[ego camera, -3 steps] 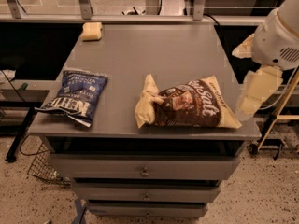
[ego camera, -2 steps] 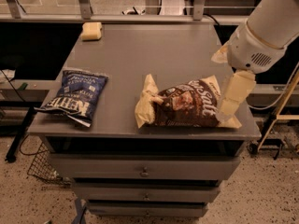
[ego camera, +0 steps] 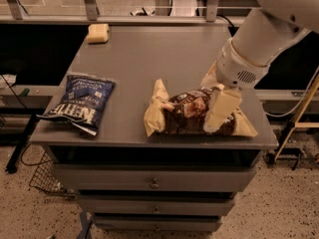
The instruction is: Move brown chip bag near blue chip bag
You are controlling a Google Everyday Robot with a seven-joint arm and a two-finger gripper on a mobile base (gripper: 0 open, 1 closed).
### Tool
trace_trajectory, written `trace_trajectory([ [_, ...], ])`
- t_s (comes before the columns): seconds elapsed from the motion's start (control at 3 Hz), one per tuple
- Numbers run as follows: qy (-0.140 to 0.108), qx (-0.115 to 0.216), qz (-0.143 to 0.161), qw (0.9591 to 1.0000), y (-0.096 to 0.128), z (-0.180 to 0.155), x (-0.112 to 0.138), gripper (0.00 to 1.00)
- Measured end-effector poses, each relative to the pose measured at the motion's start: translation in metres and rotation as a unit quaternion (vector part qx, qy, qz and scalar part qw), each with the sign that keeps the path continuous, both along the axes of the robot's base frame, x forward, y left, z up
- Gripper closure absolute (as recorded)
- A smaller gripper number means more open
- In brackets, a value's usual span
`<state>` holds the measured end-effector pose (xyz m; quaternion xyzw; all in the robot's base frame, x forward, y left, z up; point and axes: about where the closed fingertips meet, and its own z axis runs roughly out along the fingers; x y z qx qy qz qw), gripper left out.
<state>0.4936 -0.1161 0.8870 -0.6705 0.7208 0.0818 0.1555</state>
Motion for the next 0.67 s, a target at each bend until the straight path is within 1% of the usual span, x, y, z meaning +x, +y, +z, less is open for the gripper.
trace_trajectory([
  [0.33, -0.002, 0.010, 0.013, 0.9999, 0.011, -0.001, 0.004, 0.44],
  [0.67, -0.008, 0.026, 0.038, 0.9989, 0.030, 0.007, 0.009, 0.69],
])
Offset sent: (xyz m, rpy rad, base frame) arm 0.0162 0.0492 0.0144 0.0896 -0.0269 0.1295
